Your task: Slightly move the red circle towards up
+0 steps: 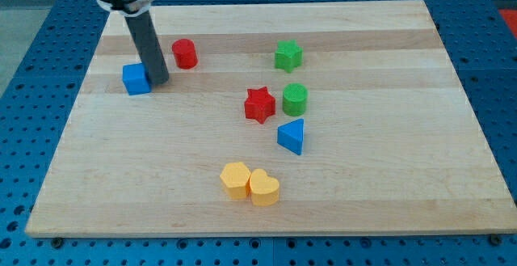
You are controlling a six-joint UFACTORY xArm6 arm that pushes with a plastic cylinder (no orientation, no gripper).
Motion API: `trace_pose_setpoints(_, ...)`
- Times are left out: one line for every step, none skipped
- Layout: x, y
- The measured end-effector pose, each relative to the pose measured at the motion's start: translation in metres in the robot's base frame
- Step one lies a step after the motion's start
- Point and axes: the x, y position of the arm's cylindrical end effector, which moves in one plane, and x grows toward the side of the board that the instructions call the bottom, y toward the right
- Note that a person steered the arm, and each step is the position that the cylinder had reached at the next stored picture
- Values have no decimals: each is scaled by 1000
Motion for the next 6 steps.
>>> trace_pose_setpoints(0,-10)
trace_pose_setpoints(-1,1)
trace_pose_setpoints(-1,2)
trace_pose_setpoints(-7,9)
trace_pose_setpoints(-19,32)
trace_pose_setpoints(-18,32)
